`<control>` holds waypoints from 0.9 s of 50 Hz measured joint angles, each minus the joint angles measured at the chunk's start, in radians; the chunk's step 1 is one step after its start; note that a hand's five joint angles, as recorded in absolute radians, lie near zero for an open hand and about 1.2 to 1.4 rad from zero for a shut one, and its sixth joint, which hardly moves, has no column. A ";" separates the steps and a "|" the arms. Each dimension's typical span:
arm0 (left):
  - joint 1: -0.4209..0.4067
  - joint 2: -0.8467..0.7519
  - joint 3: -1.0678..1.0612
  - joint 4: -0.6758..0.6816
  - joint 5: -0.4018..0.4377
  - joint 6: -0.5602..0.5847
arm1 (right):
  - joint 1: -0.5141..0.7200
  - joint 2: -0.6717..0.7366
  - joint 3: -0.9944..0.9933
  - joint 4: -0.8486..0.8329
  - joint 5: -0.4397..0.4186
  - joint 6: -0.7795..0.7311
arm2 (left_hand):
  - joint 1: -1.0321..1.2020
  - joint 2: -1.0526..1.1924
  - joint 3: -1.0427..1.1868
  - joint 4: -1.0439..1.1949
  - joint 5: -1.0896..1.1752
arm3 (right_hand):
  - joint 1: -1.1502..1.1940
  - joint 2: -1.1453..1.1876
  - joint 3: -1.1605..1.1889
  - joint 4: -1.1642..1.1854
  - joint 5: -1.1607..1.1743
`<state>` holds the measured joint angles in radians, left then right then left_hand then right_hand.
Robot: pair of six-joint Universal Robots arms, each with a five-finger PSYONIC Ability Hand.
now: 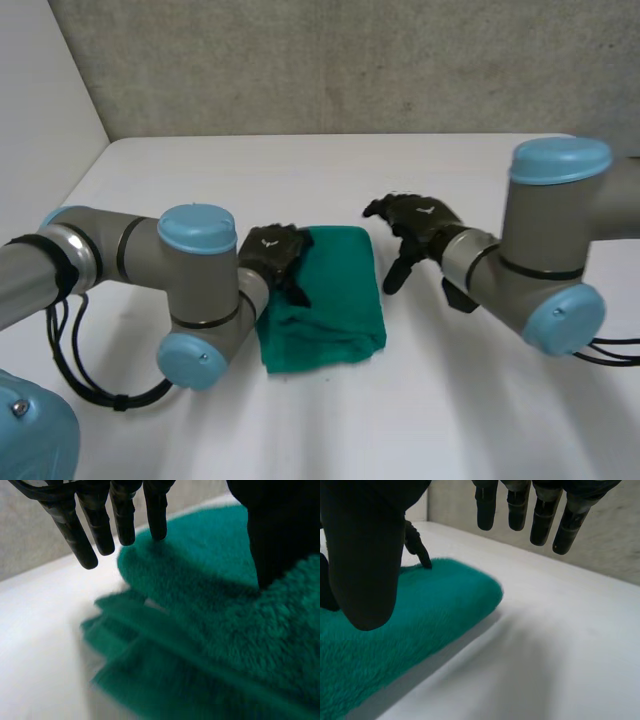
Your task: Fold the towel.
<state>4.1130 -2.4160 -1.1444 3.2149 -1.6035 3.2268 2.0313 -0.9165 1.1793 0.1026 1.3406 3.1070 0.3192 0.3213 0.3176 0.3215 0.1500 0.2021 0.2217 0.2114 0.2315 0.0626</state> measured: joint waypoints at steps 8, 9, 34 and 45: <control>0.007 0.058 -0.106 -0.024 -0.051 0.053 | 0.065 0.112 -0.100 0.092 0.002 -0.003 | 0.000 0.000 0.000 0.000 0.000 | 0.000 0.000 0.000 0.000 0.000; 0.006 0.072 -0.126 -0.024 -0.057 0.054 | 0.072 0.127 -0.111 0.105 0.002 -0.004 | 0.000 0.000 0.000 0.000 0.000 | 0.000 0.000 0.000 0.000 0.000; -0.028 0.301 -0.400 -0.011 -0.172 0.050 | 0.114 0.163 -0.144 0.158 0.020 -0.122 | -0.003 -0.002 -0.002 -0.002 -0.003 | 0.000 0.000 0.000 0.000 -0.010; -0.017 0.494 -0.330 -0.013 -0.168 0.041 | 0.084 -0.120 -0.050 0.041 0.143 -0.091 | -0.016 -0.029 -0.024 -0.031 -0.045 | 0.000 0.000 0.000 0.000 -0.010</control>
<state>4.0959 -1.9217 -1.4744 3.2019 -1.7712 3.2682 2.1157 -1.0362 1.1293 0.1435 1.4836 3.0160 0.3031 0.2927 0.2938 0.2908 0.1046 0.2019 0.2217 0.2114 0.2315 0.0527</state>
